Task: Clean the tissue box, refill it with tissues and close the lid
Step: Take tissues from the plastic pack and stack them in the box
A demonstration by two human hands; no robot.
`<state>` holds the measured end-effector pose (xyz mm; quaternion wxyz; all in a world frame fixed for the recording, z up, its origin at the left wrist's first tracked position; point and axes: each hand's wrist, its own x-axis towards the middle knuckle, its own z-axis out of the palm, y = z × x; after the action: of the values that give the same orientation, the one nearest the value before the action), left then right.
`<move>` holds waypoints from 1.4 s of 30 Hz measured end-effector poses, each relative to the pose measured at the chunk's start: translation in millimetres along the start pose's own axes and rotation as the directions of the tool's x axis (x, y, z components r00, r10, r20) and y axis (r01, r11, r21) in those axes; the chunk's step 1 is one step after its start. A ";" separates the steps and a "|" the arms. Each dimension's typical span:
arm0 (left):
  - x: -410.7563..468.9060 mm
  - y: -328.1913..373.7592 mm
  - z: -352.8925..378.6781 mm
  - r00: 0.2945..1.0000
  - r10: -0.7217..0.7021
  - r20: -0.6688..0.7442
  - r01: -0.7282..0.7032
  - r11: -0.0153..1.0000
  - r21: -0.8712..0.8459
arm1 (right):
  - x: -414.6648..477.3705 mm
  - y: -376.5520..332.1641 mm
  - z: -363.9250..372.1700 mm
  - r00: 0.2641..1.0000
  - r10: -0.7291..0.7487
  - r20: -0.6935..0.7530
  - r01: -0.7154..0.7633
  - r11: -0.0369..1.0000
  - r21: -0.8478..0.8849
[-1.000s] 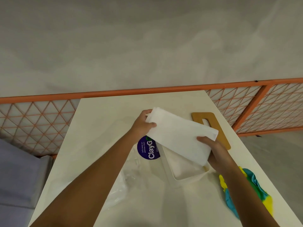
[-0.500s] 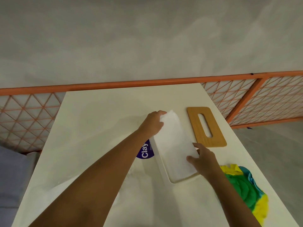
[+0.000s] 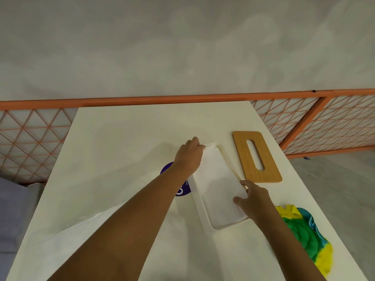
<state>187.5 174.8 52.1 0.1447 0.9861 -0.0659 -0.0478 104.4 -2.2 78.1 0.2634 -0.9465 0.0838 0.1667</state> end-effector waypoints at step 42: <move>-259.6 -145.4 30.8 0.927 -0.342 0.156 0.352 0.935 -0.043 | -46.4 -115.6 165.4 0.879 -0.305 0.367 0.292 0.952 0.093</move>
<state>-55.3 341.6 -0.1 0.1632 0.9703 0.1011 -0.1469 44.8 186.0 16.0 0.3135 -0.8935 -0.1124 0.3013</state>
